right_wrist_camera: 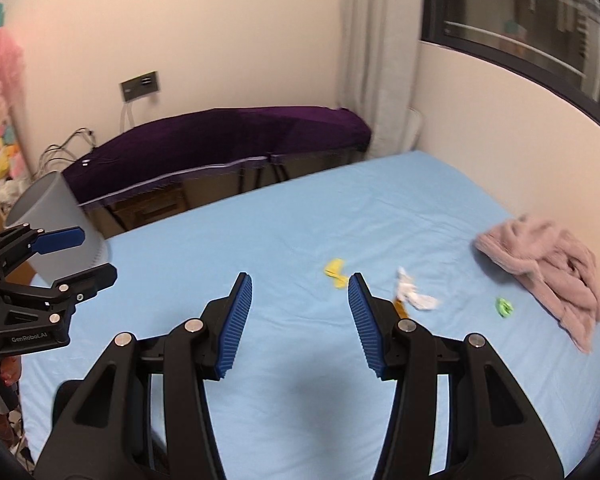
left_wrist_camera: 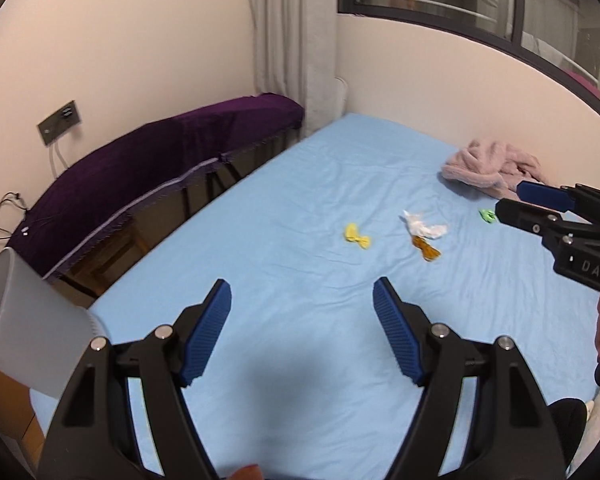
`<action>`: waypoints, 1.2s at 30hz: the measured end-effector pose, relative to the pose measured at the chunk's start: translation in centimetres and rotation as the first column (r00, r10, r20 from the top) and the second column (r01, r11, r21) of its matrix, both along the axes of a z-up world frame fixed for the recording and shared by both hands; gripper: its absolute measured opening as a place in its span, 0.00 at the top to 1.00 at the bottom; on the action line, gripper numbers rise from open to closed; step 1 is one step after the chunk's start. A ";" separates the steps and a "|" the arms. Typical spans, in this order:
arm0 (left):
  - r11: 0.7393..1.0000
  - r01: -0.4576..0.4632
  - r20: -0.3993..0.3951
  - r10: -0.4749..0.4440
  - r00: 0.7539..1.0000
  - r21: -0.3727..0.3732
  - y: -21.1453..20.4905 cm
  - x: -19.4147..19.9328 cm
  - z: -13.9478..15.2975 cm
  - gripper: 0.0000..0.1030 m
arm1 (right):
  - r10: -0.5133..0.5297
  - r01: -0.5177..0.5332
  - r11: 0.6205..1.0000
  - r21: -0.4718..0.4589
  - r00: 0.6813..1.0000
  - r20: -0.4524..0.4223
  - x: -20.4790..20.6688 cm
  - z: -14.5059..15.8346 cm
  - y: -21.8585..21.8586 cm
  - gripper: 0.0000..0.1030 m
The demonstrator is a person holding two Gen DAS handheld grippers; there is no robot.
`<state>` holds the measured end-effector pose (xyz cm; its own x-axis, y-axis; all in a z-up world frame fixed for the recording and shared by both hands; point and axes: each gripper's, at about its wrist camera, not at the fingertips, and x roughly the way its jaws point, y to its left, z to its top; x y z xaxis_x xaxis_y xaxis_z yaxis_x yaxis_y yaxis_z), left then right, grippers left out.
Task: Collect trash
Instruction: 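Move both open tools back over the bed toward the yellow bow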
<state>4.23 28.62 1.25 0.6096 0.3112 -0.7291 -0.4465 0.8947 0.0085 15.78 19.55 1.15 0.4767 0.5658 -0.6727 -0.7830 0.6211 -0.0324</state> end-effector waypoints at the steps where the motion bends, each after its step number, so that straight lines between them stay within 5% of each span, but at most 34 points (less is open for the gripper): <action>1: 1.000 0.007 -0.005 -0.007 1.000 -0.005 -0.6 0.8 -0.5 0.29 | -0.023 0.024 1.000 -0.007 1.000 0.005 0.8 -0.6 -0.9 0.53; 13: 0.995 0.082 -0.082 -0.087 0.993 -0.065 -2.7 10.2 -7.9 0.29 | -0.166 0.163 0.985 -0.057 0.985 -0.042 10.0 -8.3 -5.3 0.53; 36: 0.989 0.042 -0.181 -0.067 0.981 -0.139 1.8 28.5 -25.9 0.29 | -0.199 0.175 0.971 -0.161 0.969 -0.144 24.8 -28.6 0.2 0.56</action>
